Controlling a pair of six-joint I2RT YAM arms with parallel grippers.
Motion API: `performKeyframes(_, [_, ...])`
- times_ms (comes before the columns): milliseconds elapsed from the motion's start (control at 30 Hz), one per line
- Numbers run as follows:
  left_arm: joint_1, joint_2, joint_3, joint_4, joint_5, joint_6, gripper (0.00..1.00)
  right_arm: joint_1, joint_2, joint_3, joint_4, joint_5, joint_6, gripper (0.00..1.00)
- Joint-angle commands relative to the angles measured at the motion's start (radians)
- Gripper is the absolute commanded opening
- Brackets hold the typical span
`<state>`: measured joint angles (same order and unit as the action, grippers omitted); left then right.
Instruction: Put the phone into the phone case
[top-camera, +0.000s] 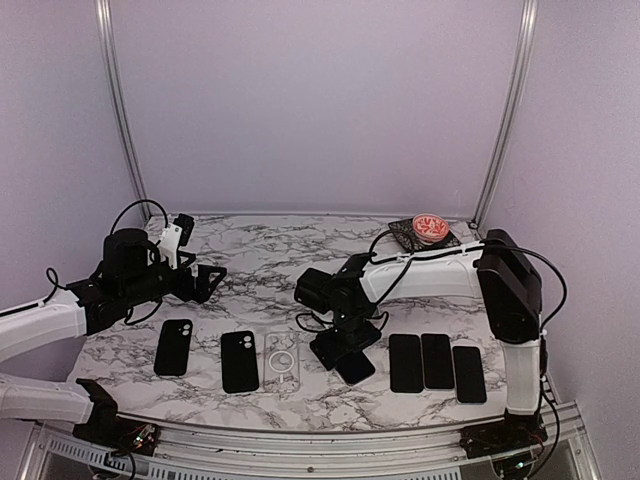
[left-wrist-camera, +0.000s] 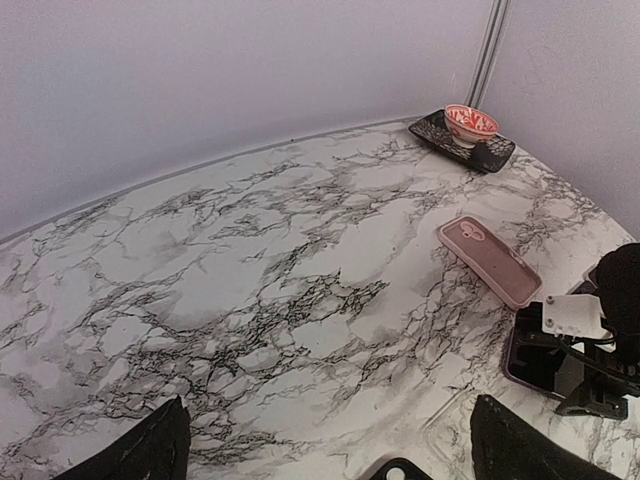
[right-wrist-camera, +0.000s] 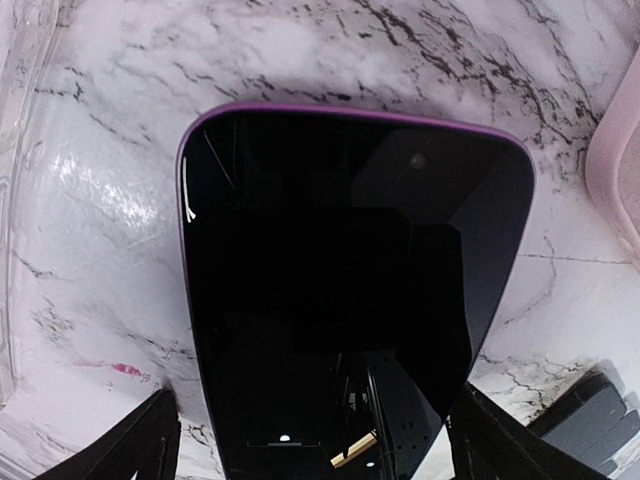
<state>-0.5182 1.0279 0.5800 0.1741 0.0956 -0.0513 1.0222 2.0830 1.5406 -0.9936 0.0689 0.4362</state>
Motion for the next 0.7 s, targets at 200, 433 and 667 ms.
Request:
performKeyframes(200, [-0.003, -0.001, 0.003, -0.001, -0.008, 0.016, 0.99, 0.009, 0.032, 0.039, -0.039, -0.016, -0.048, 0.72])
performKeyframes(433, [-0.003, -0.002, 0.003, -0.001, -0.009, 0.019, 0.99, 0.009, -0.055, 0.055, 0.054, 0.008, -0.047, 0.56])
performKeyframes(667, [-0.003, 0.0, 0.002, -0.002, -0.014, 0.022, 0.99, -0.029, -0.166, -0.028, 0.285, 0.03, 0.012, 0.44])
